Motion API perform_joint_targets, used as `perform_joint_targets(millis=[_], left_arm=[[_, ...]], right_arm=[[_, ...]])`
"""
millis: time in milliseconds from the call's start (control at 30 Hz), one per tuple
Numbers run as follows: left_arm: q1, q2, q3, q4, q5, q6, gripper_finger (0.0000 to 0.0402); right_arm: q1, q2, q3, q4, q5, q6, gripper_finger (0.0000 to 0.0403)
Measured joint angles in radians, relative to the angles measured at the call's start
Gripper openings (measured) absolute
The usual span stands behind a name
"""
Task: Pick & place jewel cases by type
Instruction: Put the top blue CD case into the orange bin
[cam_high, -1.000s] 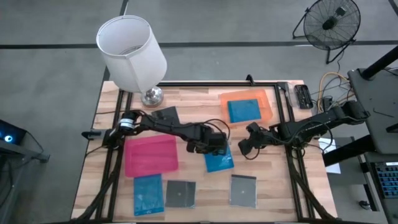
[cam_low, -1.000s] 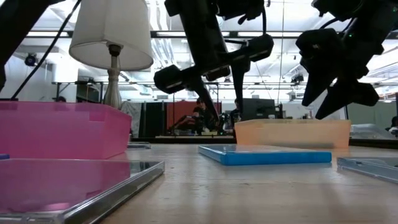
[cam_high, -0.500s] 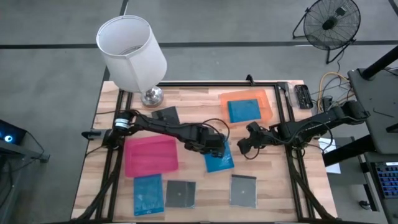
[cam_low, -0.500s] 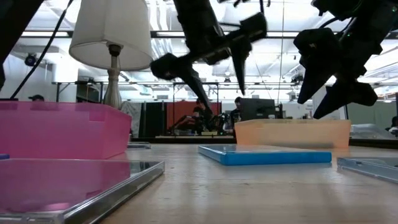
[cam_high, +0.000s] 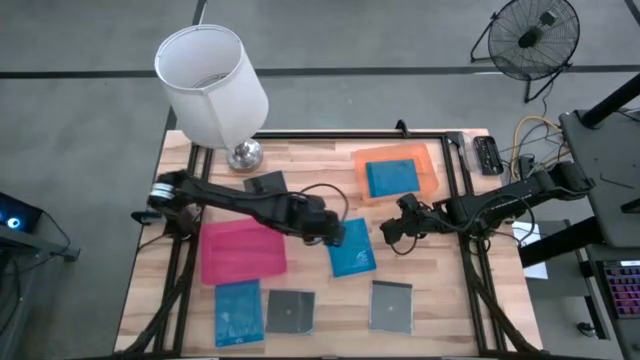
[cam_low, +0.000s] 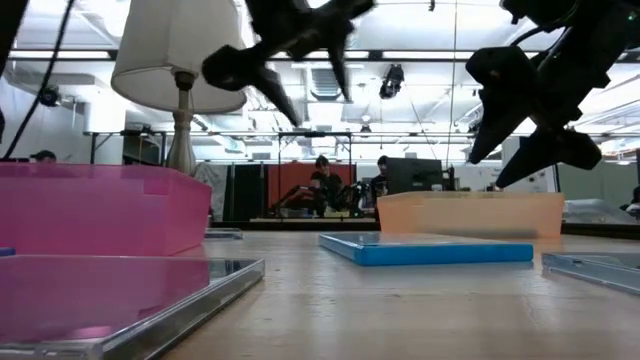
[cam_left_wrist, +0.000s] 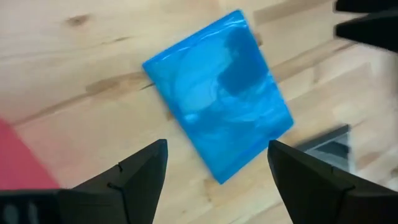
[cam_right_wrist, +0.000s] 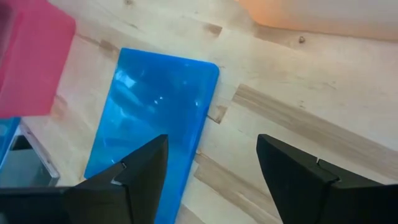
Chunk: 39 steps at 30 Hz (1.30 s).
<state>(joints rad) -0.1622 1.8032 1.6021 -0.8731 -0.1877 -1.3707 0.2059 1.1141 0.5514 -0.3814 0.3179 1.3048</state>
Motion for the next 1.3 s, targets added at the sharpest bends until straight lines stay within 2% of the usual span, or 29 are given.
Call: perform_joint_targets(millis=[67,267,400,500,833,1033,1300], left_arm=[[-0.001,-0.077,-0.098,0.064,-0.015,-0.010,0.0262],[0.002,-0.277,-0.426,0.468,-0.020,-0.042,0.0262],[0.003,-0.333,-0.605,0.659,-0.021,-0.160,0.0261],[-0.005,-0.329,-0.673,0.738,-0.016,-0.230,0.0261],[0.018,-0.256,-0.595,0.758,-0.034,-0.283,0.0261],[0.041,-0.170,-0.540,0.768,-0.038,-0.288,0.0261],[0.041,-0.082,-0.522,0.767,-0.002,-0.338,0.0261]], right_arm=[[0.000,0.000,0.000,0.004,0.000,0.000,0.0242],[0.000,0.000,0.000,0.019,0.005,0.003,0.0238],[0.001,0.000,0.000,0.031,0.030,0.050,0.0235],[0.001,0.000,0.000,0.072,0.049,0.056,0.0237],[0.000,0.000,-0.019,0.141,0.033,0.077,0.0229],[0.007,0.000,-0.104,0.287,-0.034,0.101,0.0228],[0.065,0.000,-0.167,0.354,-0.031,0.172,0.0226]])
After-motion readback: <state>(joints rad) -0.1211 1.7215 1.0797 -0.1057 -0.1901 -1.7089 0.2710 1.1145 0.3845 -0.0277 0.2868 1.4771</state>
